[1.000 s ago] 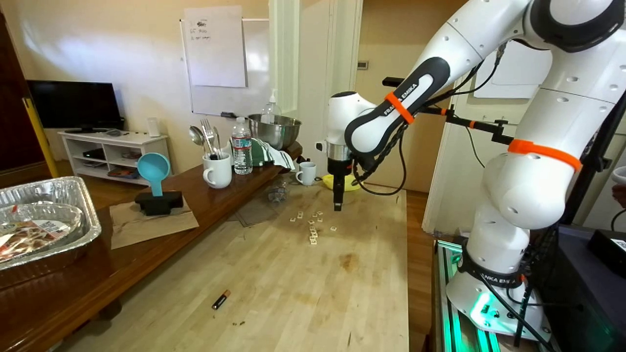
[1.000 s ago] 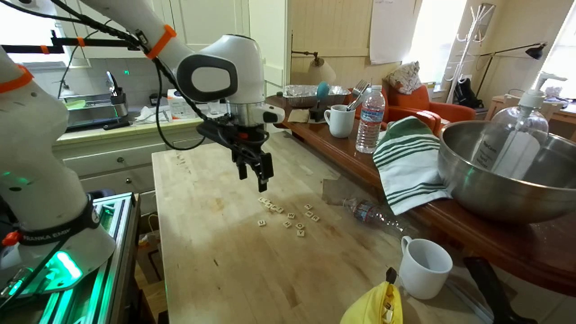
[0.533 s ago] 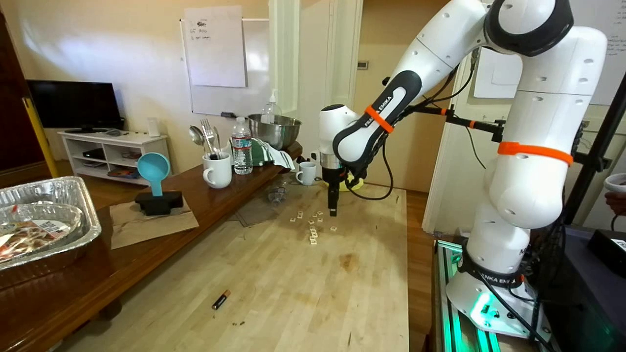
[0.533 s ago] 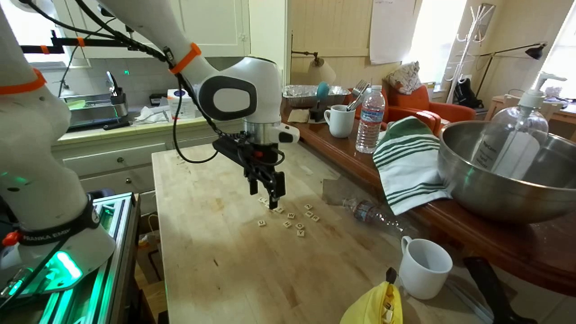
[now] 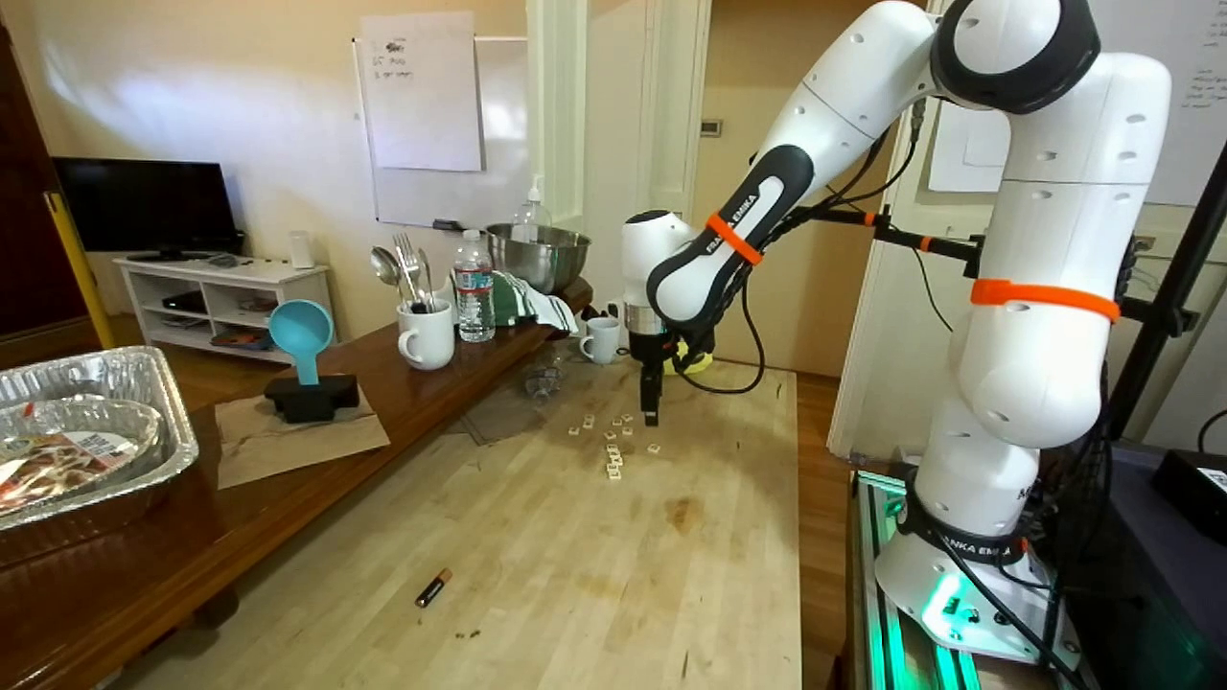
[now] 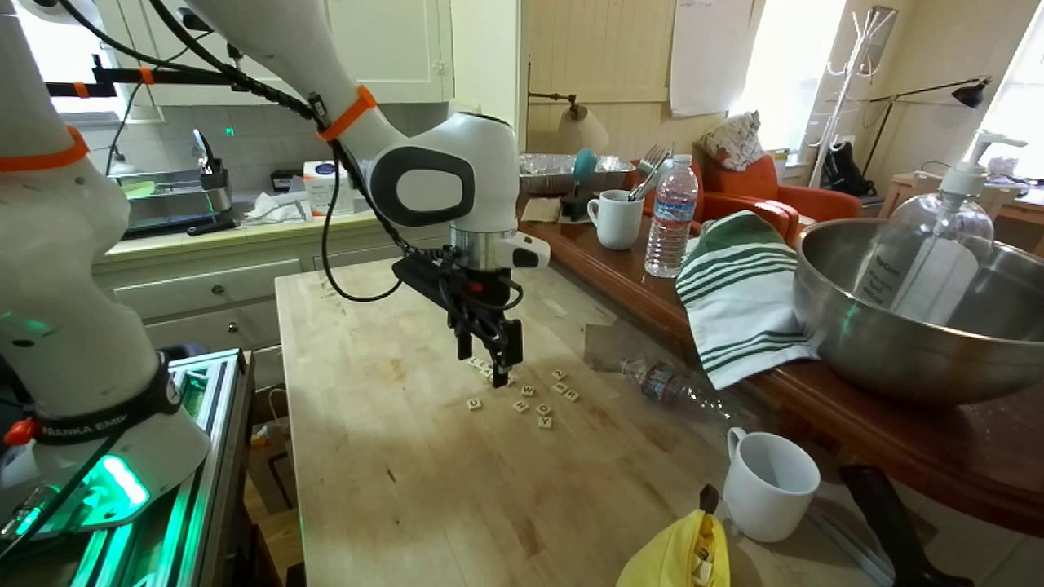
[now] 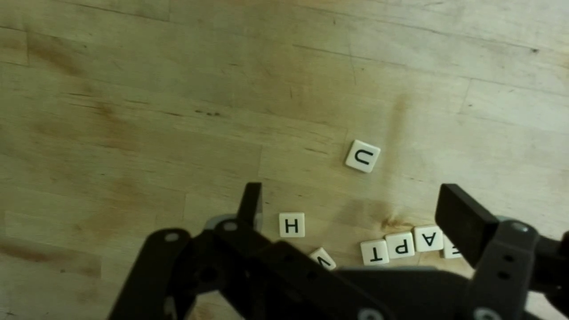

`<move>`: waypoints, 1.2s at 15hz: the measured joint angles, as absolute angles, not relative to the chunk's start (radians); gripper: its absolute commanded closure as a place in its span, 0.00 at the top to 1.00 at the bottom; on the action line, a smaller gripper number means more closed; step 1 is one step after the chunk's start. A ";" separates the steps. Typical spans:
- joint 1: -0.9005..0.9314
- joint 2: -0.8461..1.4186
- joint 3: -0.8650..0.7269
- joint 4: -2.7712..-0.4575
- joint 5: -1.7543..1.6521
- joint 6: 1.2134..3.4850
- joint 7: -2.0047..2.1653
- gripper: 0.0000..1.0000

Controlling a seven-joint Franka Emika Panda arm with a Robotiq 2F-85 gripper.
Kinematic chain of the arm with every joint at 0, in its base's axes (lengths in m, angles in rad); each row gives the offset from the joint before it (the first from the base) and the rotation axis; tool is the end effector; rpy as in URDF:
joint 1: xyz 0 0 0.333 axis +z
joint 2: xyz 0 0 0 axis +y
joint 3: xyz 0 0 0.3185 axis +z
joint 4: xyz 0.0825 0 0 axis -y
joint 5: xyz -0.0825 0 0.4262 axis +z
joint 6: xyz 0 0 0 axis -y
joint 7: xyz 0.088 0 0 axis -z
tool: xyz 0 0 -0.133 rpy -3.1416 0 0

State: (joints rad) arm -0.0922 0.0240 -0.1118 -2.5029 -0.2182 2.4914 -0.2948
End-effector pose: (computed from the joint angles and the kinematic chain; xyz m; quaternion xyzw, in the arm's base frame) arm 0.4761 -0.1011 0.2130 0.9888 0.1328 -0.0334 0.0593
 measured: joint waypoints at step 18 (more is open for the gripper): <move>-0.115 0.141 -0.141 -2.513 -0.243 2.802 -0.210 0.00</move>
